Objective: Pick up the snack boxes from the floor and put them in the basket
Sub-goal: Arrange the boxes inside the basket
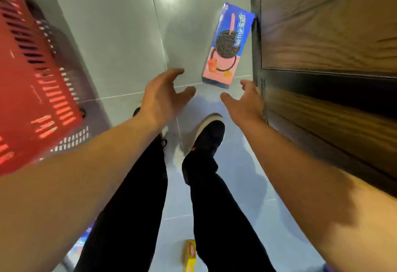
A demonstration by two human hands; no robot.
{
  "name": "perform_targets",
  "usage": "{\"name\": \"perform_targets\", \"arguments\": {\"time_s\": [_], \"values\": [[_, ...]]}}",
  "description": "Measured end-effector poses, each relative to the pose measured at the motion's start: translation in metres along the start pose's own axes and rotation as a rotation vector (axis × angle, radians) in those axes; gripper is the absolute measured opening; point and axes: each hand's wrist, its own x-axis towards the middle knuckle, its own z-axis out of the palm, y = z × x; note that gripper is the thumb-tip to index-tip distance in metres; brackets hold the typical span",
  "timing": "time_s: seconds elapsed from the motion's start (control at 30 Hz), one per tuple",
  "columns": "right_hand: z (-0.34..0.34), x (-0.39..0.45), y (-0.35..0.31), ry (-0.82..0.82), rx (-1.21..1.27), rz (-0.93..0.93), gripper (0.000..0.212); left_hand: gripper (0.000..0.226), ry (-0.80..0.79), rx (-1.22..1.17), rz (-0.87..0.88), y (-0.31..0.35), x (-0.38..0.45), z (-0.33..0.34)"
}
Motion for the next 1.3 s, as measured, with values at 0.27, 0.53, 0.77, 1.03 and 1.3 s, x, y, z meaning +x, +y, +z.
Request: {"name": "perform_targets", "arguments": {"time_s": [0.27, 0.53, 0.77, 1.03, 1.3], "values": [[0.073, 0.131, 0.030, 0.122, 0.250, 0.059, 0.039, 0.053, -0.048, -0.042, 0.004, -0.041, 0.121, 0.093], [0.098, 0.147, 0.033, 0.227, 0.378, -0.037, 0.057, 0.033, -0.079, -0.235, 0.120, -0.043, 0.149, 0.140], [0.082, 0.085, -0.013, 0.104, 0.432, -0.059, 0.045, 0.034, 0.000, -0.431, -0.029, -0.040, 0.096, 0.083], [0.035, -0.059, -0.088, -0.061, 0.427, -0.044, 0.055, 0.018, -0.109, -0.913, -0.354, -0.009, -0.031, -0.070], [-0.085, -0.232, -0.171, -0.356, 0.439, 0.112, 0.048, 0.011, -0.212, -0.758, -0.306, 0.068, -0.187, -0.219]]}}
